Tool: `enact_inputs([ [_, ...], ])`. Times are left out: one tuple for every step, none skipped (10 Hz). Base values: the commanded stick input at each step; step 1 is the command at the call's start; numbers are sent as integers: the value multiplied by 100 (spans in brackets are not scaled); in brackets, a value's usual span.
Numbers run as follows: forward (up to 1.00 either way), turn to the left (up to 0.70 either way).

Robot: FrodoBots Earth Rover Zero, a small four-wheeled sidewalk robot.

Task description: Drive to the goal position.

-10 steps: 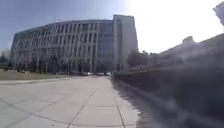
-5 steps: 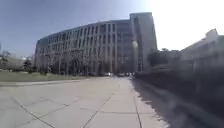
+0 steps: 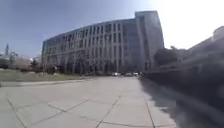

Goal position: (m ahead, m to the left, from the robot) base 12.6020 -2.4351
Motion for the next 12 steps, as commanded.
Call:
enact_inputs([
  [70,0],
  [70,0],
  [70,0],
  [70,0],
  [70,0],
  [70,0],
  [70,0],
  [70,0],
  [70,0],
  [70,0],
  [70,0],
  [70,0],
])
